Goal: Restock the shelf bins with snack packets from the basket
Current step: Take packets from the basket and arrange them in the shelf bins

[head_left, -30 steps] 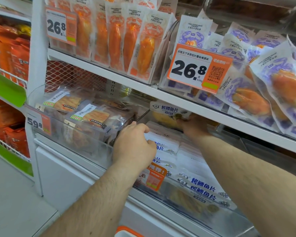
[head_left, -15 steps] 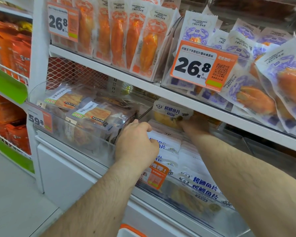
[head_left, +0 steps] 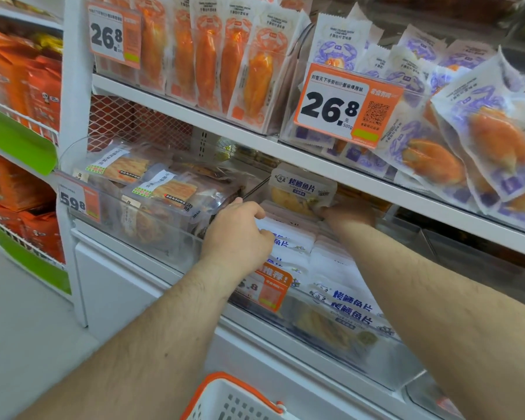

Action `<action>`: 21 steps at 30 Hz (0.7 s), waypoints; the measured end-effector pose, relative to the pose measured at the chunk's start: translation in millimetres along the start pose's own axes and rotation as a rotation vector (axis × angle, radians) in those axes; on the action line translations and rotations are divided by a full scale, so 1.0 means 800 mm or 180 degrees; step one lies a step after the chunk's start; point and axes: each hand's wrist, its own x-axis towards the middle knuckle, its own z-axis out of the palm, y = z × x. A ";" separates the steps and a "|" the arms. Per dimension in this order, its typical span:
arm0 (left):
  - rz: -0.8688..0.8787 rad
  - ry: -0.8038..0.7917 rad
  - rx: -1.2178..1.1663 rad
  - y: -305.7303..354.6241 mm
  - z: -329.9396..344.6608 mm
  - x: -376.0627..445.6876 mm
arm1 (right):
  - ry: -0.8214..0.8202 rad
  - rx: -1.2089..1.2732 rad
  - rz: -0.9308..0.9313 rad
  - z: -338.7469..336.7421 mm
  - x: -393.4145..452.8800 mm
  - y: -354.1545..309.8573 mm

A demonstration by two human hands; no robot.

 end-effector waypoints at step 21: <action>0.1831 -0.0185 0.1429 0.001 0.012 -0.174 | -0.0581 0.1862 -0.0454 0.002 -0.301 0.144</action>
